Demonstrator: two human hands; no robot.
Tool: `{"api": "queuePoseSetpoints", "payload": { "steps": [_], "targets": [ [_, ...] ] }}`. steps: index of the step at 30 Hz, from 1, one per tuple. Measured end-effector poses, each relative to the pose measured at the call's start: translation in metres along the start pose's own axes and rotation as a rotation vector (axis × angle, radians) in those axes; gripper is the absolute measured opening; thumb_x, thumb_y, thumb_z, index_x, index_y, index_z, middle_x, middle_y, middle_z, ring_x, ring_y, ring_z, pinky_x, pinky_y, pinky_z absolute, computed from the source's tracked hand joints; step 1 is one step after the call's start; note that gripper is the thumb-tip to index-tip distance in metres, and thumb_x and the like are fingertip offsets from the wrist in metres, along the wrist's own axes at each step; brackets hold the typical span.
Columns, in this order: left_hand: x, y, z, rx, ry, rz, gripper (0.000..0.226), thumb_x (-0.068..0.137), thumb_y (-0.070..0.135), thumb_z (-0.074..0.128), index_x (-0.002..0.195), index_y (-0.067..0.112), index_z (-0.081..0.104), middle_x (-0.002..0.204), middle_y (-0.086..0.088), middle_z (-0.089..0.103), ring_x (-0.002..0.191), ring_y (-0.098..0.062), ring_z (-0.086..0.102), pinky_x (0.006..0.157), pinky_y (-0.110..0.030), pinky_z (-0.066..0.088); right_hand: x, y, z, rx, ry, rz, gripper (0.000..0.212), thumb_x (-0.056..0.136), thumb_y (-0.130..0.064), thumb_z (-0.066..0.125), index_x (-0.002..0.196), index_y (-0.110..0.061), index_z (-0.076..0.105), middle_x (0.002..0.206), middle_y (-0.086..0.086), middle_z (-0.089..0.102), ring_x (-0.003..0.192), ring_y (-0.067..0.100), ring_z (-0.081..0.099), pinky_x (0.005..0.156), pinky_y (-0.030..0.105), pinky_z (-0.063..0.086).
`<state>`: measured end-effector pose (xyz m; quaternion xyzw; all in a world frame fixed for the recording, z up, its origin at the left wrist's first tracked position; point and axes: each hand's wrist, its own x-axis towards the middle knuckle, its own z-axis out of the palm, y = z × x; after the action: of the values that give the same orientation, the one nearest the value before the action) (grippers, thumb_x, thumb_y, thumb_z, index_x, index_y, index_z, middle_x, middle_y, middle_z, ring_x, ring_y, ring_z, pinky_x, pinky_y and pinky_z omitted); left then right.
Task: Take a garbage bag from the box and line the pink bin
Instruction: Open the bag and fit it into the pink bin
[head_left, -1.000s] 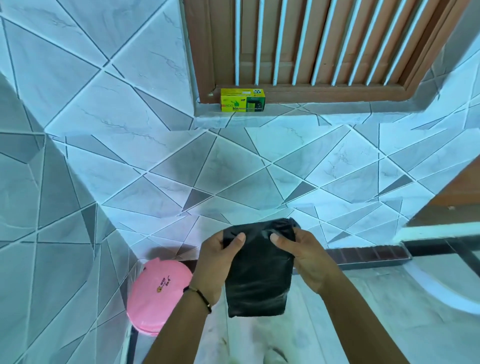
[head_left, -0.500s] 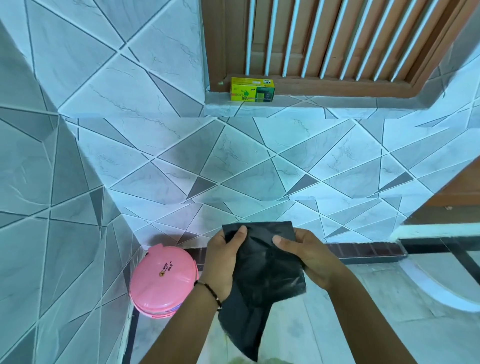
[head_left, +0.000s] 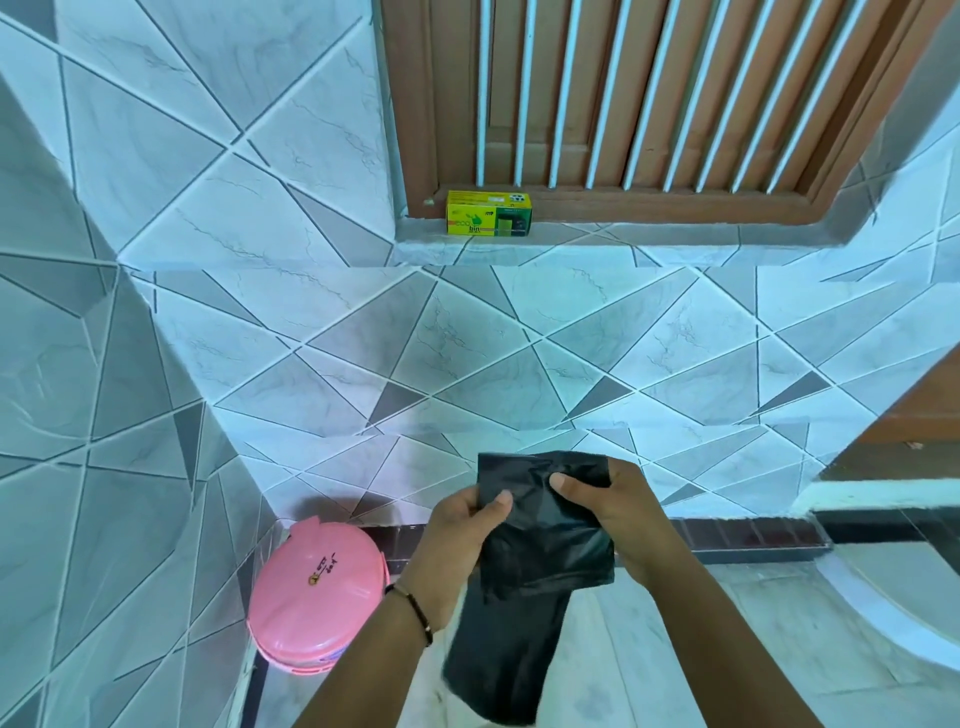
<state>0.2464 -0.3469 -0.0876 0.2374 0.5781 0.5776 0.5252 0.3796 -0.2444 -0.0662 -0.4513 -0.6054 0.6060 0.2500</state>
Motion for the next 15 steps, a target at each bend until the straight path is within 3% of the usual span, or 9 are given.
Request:
{"api": "queuePoseSetpoints", "payload": {
  "steps": [3,6,11,13,15],
  "targets": [
    [0.009,0.001,0.004,0.043,0.111,0.018,0.02,0.093,0.018,0.05,0.101,0.011,0.068,0.108,-0.014,0.071,0.099,-0.027,0.066,0.094,-0.047,0.051,0.003,0.0,-0.004,-0.042,-0.045,-0.006,0.01,0.08,-0.025,0.071,0.089,-0.022,0.071,0.085,-0.006,0.075,0.082,0.014,0.07,0.071,0.029,0.055],
    [0.017,0.005,0.002,-0.054,0.171,0.04,0.022,0.093,0.017,0.05,0.1,0.003,0.066,0.11,-0.022,0.068,0.102,-0.034,0.064,0.096,-0.05,0.049,0.005,0.001,-0.004,-0.056,-0.131,0.026,0.003,0.079,-0.023,0.072,0.082,-0.022,0.071,0.078,-0.01,0.075,0.074,0.01,0.07,0.063,0.021,0.054],
    [0.018,0.005,0.004,-0.094,0.085,-0.004,0.024,0.089,0.021,0.056,0.105,0.007,0.067,0.108,-0.013,0.072,0.103,-0.029,0.066,0.094,-0.044,0.051,0.013,0.003,-0.01,0.014,-0.027,-0.002,0.011,0.081,-0.02,0.07,0.084,-0.01,0.072,0.078,0.005,0.075,0.07,0.019,0.07,0.063,0.03,0.058],
    [0.016,0.002,0.006,-0.048,0.032,-0.042,0.022,0.089,0.022,0.057,0.102,0.009,0.068,0.101,-0.009,0.074,0.094,-0.025,0.069,0.087,-0.039,0.055,0.016,0.003,-0.013,0.076,-0.005,0.006,0.01,0.082,-0.019,0.069,0.08,-0.01,0.071,0.071,0.001,0.073,0.063,0.014,0.068,0.055,0.025,0.056],
    [0.016,0.002,0.009,-0.015,0.04,-0.054,0.015,0.088,0.02,0.058,0.097,0.011,0.067,0.09,-0.006,0.075,0.083,-0.02,0.069,0.077,-0.034,0.057,0.019,0.003,-0.014,0.122,-0.014,0.022,0.012,0.083,-0.018,0.068,0.08,-0.007,0.07,0.07,0.002,0.072,0.063,0.015,0.067,0.057,0.025,0.056]
  ]
}}
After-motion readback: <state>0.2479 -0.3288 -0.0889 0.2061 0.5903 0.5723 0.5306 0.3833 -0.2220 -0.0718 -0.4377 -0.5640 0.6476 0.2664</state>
